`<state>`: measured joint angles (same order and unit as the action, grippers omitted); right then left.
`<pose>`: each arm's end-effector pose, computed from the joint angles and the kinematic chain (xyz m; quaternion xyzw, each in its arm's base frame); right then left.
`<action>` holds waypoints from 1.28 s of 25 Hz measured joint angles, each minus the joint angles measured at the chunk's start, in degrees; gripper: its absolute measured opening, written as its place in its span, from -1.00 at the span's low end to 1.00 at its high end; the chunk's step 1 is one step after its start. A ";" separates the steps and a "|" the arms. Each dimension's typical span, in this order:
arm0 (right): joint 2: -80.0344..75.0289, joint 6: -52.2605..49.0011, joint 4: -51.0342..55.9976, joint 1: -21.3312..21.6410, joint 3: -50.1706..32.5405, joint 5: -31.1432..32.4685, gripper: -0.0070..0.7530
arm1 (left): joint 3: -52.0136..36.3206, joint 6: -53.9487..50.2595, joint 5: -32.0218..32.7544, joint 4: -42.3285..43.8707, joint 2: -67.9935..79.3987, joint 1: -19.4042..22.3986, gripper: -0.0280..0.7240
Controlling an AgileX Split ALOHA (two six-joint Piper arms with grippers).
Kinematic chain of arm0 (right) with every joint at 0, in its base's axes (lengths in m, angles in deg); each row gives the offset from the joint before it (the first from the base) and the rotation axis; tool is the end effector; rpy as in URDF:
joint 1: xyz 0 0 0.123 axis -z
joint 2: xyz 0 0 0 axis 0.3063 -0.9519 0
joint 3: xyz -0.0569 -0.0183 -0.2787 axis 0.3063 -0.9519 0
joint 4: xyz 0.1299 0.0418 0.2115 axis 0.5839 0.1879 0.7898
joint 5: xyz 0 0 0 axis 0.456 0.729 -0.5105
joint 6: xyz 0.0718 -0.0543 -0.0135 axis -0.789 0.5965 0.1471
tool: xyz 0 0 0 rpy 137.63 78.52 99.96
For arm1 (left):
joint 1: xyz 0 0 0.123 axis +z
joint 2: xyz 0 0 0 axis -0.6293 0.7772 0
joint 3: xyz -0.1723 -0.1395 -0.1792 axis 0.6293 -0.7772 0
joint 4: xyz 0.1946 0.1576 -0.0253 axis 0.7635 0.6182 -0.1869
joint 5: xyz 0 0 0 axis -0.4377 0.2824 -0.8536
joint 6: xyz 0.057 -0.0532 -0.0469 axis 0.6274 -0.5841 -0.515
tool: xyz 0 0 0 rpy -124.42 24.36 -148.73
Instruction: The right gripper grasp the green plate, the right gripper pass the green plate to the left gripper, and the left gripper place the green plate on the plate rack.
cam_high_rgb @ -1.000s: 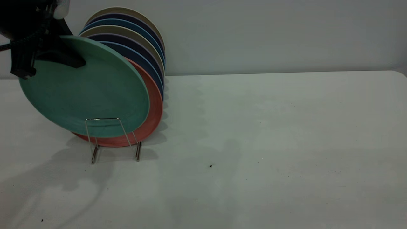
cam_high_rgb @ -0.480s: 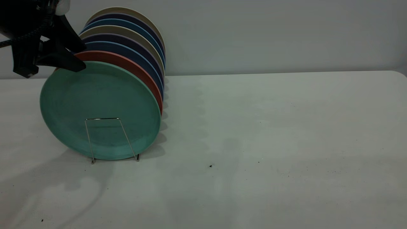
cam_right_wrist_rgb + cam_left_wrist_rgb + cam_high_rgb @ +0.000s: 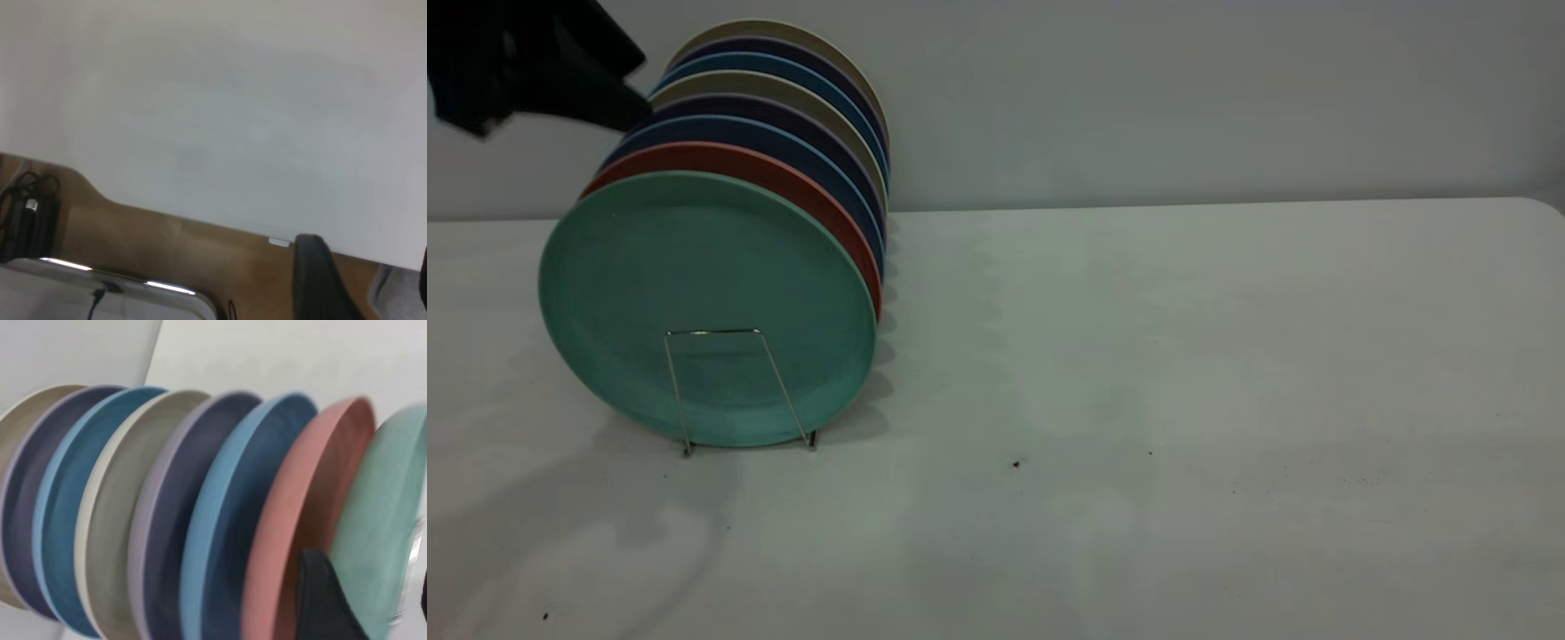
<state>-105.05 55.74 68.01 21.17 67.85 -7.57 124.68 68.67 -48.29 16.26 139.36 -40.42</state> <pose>0.0368 0.0151 0.2670 -0.1062 0.9402 0.0461 0.3203 0.3442 -0.0395 0.2524 0.5392 0.7453 0.0428 0.3898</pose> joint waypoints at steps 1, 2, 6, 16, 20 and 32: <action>0.00 0.00 -0.30 0.00 0.00 0.00 0.04 | 0.00 -3.00 1.18 0.26 -1.14 0.00 0.14; 0.00 0.00 -0.42 0.00 0.00 0.00 0.04 | 0.00 -6.24 2.04 0.68 -2.68 0.00 0.14; 0.00 -0.65 -0.82 0.00 -0.11 -0.27 0.04 | 0.00 -20.64 6.41 6.25 -10.43 0.00 0.14; 0.00 -9.28 -6.03 -3.96 -2.28 -4.31 0.04 | 0.00 -61.94 23.39 27.50 -33.32 0.00 0.14; 0.40 -11.06 -7.43 -8.12 -2.28 -4.58 0.04 | 0.00 -80.35 33.54 34.27 -39.27 0.00 0.14; 20.03 -13.92 -9.87 -13.06 -2.28 -4.21 0.04 | -18.77 -95.99 37.28 40.47 -59.27 0.00 0.14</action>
<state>-85.02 41.82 58.14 8.11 65.57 -11.78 105.91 -27.32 -11.00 56.72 80.09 -40.42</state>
